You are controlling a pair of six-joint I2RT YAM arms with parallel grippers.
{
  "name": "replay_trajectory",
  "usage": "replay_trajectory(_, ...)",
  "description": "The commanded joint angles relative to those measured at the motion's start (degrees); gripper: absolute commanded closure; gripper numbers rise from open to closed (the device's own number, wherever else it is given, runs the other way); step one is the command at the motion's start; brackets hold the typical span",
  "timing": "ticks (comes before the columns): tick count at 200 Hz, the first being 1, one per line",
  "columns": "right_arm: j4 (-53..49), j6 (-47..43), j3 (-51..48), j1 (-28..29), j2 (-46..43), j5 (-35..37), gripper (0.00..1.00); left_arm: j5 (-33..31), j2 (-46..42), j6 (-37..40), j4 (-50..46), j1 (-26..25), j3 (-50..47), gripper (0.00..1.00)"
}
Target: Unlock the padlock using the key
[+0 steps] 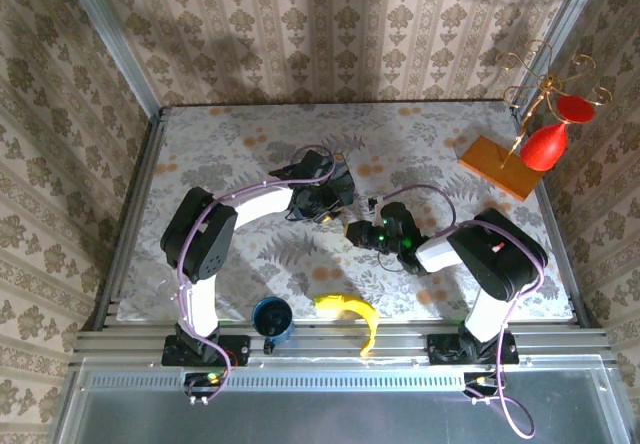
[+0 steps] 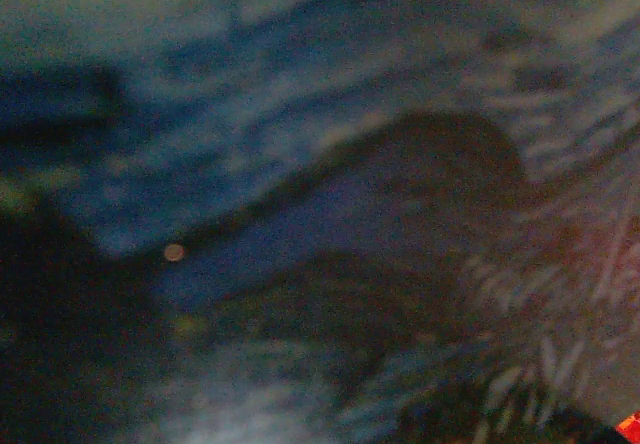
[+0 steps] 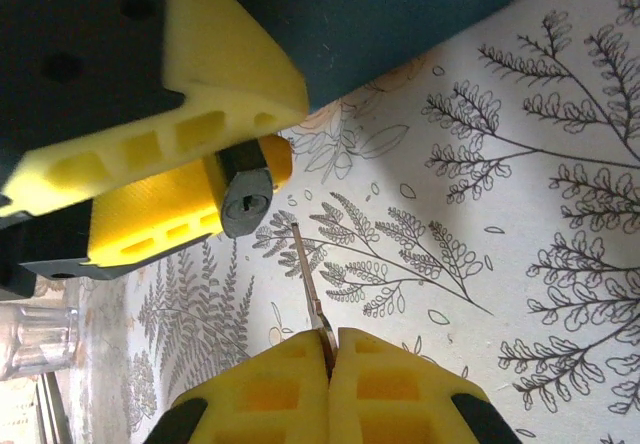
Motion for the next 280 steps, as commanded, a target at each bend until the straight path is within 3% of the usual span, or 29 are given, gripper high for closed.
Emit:
replay_trajectory(1, 2.3, 0.3, 1.2, -0.2, 1.0, -1.1, 1.0, 3.7, -0.5, -2.8, -2.3, 0.5, -0.3, 0.93)
replay_trajectory(280, 2.5, -0.9, 1.8, -0.4, -0.7, -0.5, 1.0, 4.1, 0.5, -2.3, -1.6, 0.8, -1.3, 0.93)
